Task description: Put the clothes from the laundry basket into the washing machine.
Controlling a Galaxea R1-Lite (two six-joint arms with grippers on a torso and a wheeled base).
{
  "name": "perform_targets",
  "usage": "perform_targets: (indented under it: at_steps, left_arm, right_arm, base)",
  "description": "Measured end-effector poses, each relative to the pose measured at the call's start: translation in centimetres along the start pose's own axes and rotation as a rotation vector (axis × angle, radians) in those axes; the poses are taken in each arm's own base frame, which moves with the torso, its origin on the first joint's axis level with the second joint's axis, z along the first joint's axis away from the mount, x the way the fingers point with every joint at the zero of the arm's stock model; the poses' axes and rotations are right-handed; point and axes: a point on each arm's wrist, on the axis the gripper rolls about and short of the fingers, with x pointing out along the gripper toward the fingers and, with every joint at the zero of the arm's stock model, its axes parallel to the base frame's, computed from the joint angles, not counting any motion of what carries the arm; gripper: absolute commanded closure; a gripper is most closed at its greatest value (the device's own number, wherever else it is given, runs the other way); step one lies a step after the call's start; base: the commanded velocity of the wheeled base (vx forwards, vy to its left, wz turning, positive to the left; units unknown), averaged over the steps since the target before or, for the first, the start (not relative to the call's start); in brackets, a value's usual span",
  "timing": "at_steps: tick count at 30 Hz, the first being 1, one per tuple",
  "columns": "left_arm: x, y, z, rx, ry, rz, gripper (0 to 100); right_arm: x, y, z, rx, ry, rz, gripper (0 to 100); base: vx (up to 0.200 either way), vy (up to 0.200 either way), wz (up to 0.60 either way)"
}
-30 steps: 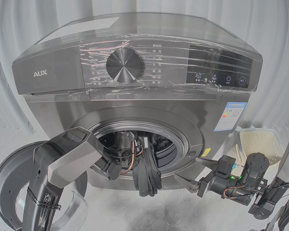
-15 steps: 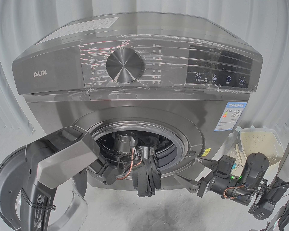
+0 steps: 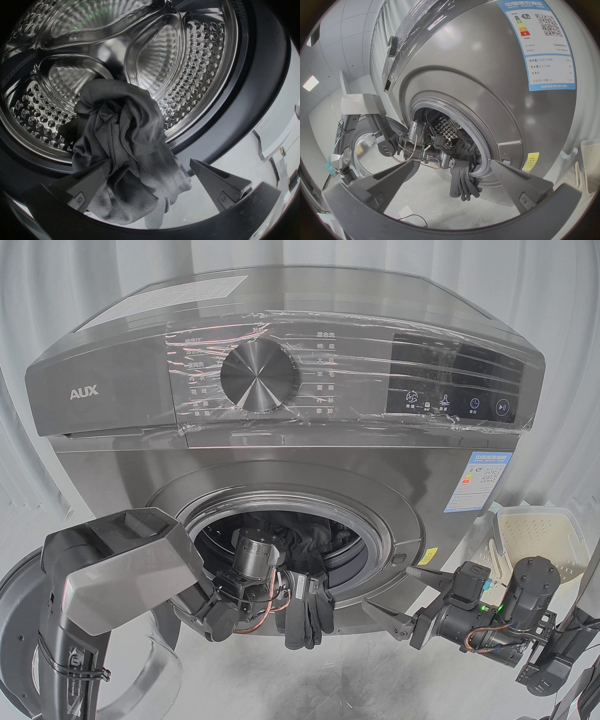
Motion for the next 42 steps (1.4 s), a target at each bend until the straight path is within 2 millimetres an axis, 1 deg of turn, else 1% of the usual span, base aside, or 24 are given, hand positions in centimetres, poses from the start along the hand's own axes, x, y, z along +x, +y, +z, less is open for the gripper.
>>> perform_targets:
  at_steps: [6,7,11,15,20,25,30,33,34,42]
  left_arm:
    - [0.9,0.4,-1.0,0.021,0.008,0.007,0]
    - [1.0,0.4,-1.2,0.022,0.009,0.007,100]
    - [1.7,0.4,-1.3,0.020,-0.002,0.008,100]
    - [2.3,0.2,-0.5,0.008,-0.048,0.011,100]
    - [3.4,0.2,1.8,-0.063,-0.155,0.064,100]
    - [4.3,0.8,4.3,-0.126,-0.273,0.108,100]
    - [5.0,1.4,6.4,-0.152,-0.376,0.128,100]
    - [5.3,1.8,7.1,-0.160,-0.414,0.137,100]
    - [5.4,1.9,7.1,-0.161,-0.419,0.140,0]
    - [5.6,2.1,5.3,-0.163,-0.368,0.153,0]
  right_arm:
    - [0.1,0.1,0.2,-0.001,-0.010,0.003,0]
    - [0.1,0.1,0.2,-0.001,-0.012,0.003,0]
    - [0.2,0.2,0.4,-0.001,-0.021,0.011,0]
    - [0.4,0.5,0.6,-0.003,-0.033,0.022,0]
    - [0.6,0.8,0.9,-0.003,-0.049,0.031,0]
    - [0.7,1.1,1.3,-0.004,-0.068,0.043,0]
    - [0.8,1.2,1.5,-0.005,-0.077,0.049,0]
    - [0.7,1.3,1.5,-0.005,-0.079,0.050,0]
    - [0.7,1.3,1.5,-0.005,-0.080,0.051,0]
    - [0.7,1.3,1.6,-0.005,-0.084,0.051,0]
  base:
    - [0.000,0.000,0.00]
    - [0.000,0.000,0.00]
    - [0.000,0.000,0.00]
    - [0.000,0.000,0.00]
    - [0.000,0.000,0.00]
    - [0.000,0.000,0.00]
    - [0.000,0.000,0.00]
    - [0.000,0.000,0.00]
    - [0.000,0.000,0.00]
    - [0.000,0.000,0.00]
